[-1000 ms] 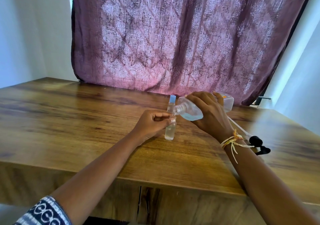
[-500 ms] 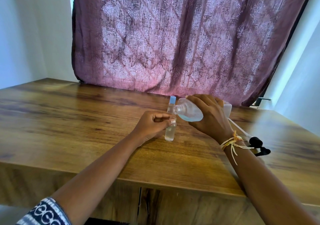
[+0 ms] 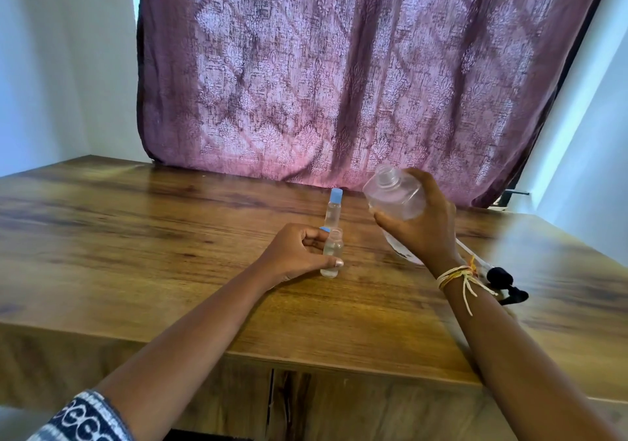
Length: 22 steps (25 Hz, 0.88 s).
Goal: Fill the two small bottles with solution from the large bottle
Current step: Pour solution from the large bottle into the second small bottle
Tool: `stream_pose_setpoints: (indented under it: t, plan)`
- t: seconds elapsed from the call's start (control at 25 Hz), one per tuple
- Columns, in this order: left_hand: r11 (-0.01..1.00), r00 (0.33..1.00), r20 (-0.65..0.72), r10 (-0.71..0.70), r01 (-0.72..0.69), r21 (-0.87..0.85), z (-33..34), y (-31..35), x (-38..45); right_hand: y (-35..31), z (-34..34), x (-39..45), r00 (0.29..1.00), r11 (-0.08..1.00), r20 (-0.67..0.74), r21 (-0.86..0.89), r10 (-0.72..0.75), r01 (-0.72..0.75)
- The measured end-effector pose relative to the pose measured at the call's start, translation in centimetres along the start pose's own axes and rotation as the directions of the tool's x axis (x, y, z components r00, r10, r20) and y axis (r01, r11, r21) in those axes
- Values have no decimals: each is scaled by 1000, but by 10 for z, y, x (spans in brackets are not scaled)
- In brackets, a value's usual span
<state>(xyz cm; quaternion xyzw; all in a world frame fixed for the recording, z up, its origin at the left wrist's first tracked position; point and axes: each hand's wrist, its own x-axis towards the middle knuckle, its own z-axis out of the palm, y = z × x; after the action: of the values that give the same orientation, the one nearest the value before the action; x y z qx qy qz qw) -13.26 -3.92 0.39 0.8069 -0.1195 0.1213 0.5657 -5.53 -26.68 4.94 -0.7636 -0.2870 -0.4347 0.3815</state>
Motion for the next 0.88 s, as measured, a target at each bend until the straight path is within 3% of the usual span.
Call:
stream_pose_setpoints:
  t: [0.16,0.32,0.48,0.64,0.72,0.88]
  plan:
    - [1000,1000,3,-12,12,27,-1,-1,1,12,-4,10,980,971,-64,163,189,-177]
    - [999,999,3,-36,36,40,0,-1,1,28,-8,16,919,860,-59,382,390,-340]
    - [997,999,1,-45,45,61,-1,0,1,34,-7,19,871,790,-28,437,490,-430]
    - [997,999,1,-50,50,52,0,2,0,40,-7,15,868,739,44,505,494,-446]
    - [998,999,-1,-50,50,48,0,3,0,45,-10,12,872,732,181,480,455,-482]
    - [998,999,-2,-48,48,43,0,5,-3,57,-19,7,846,830,453,326,282,-452]
